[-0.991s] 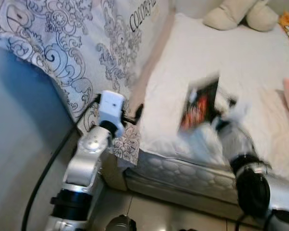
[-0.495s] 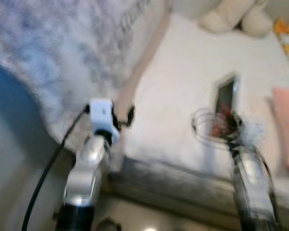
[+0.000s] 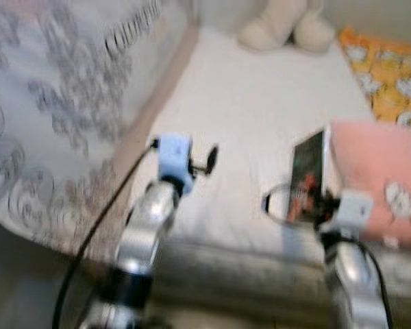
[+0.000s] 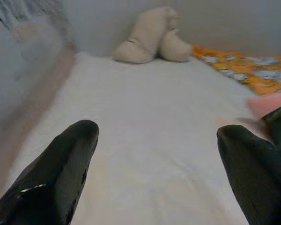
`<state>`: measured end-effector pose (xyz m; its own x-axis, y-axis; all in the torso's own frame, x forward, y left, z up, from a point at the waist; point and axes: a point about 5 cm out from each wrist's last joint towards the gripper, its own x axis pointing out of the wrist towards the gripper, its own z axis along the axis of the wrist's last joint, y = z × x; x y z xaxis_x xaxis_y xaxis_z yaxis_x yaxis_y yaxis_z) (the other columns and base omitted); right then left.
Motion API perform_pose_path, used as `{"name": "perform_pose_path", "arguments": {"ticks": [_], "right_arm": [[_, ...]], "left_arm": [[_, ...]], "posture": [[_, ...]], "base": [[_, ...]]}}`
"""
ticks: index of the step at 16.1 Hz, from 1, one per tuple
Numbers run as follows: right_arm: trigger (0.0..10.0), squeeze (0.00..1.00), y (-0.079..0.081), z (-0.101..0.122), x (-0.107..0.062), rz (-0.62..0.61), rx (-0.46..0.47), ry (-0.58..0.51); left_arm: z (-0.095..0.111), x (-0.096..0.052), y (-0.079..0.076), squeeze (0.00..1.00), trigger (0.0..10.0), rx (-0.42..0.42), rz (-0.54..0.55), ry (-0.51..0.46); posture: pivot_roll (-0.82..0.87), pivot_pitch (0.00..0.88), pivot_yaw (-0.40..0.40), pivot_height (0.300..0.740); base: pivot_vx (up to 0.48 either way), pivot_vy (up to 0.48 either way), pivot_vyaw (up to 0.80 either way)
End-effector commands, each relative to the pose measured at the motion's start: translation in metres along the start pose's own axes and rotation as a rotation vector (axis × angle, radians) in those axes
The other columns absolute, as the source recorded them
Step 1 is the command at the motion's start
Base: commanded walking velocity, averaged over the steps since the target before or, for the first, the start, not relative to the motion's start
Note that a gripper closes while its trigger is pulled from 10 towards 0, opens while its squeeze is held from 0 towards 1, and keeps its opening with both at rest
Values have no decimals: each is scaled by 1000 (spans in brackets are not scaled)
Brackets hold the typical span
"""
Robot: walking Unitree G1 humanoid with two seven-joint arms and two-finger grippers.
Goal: Clean up the room
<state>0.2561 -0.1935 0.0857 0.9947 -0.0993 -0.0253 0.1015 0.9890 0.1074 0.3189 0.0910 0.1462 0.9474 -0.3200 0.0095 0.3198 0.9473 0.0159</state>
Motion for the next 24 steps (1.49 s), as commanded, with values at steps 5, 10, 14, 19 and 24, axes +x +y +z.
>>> {"name": "perform_pose_path", "arguments": {"ticks": [5, 10, 14, 19, 24], "right_arm": [[0, 0, 27, 16, 15, 114, 80, -54], [0, 0, 34, 26, 35, 151, 92, -72], [0, 0, 68, 20, 68, 252, 376, 50], [0, 0, 122, -31, 71, 428, 721, 401], [0, 0, 123, -40, 72, 377, 809, 417]], "left_arm": [[4, -3, 17, 0, 10000, -61, 92, -49], [6, -3, 6, 0, 10000, -51, 43, -62], [15, -7, 14, 0, 10000, -28, 72, -85], [34, -26, 38, 0, 10000, 87, 83, -84], [35, -41, 25, 0, 10000, 79, 52, -68]], "posture": [[95, 0, -7, 740], [113, 0, -6, 740], [165, 0, 11, 740], [294, 80, 53, 740], [331, 94, 41, 740]], "base": [[288, 0, 0], [480, 0, 0], [240, 0, 0], [0, 0, 0], [0, 0, 0]]}}
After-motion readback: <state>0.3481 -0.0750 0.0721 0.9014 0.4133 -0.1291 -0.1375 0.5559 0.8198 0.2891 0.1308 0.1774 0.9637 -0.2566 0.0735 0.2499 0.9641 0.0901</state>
